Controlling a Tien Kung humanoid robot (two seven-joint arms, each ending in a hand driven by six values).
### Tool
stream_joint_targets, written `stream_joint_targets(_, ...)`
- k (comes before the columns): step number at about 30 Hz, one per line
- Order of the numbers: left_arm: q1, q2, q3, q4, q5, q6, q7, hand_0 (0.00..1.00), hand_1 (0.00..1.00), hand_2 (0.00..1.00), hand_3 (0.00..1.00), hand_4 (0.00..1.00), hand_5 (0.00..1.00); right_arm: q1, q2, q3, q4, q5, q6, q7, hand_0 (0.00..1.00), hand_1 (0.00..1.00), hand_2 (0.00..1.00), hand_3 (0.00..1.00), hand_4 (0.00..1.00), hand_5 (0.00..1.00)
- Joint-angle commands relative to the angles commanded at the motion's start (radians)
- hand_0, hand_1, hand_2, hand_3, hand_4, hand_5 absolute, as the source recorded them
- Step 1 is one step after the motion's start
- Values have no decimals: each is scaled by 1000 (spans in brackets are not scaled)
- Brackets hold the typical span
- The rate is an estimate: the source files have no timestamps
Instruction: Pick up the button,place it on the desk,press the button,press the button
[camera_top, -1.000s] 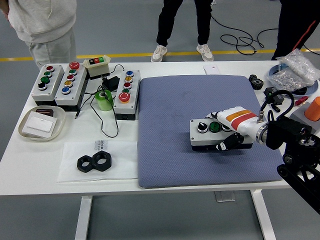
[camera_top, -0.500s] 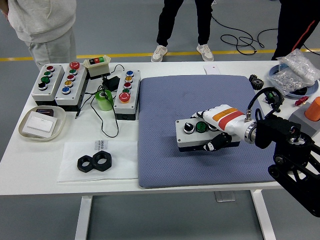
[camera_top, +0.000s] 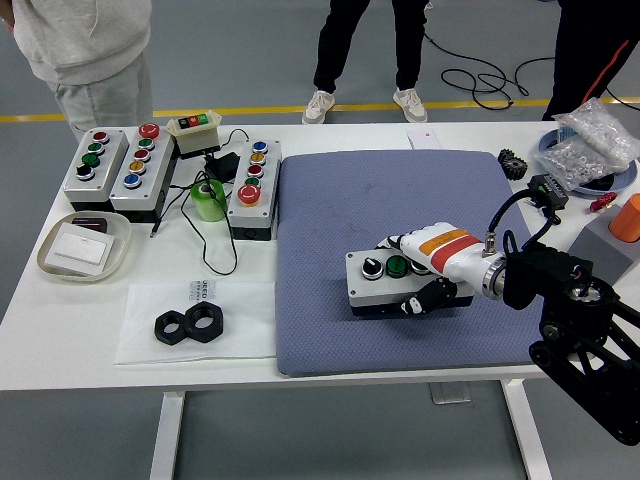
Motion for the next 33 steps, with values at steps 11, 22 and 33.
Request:
stream_joint_targets(11, -2, -2, 4, 0, -3, 0, -1, 741, 897, 971, 772, 575, 998, -10, 12, -1, -18, -2, -2, 1, 356, 376, 372, 503, 537, 2)
stream_joint_targets(22, 1, -3, -1, 0, 4, 0, 0, 741, 897, 971, 772, 574, 998, -14, 15, 5, -32, -4, 8, 9, 561, 566, 500, 598, 595, 2)
stream_joint_targets(33, 5, -2, -5, 0, 13, 0, 0, 741, 897, 971, 770, 574, 998, -24, 21, 7, -58, 6, 32, 22, 896, 834, 812, 783, 786, 82)
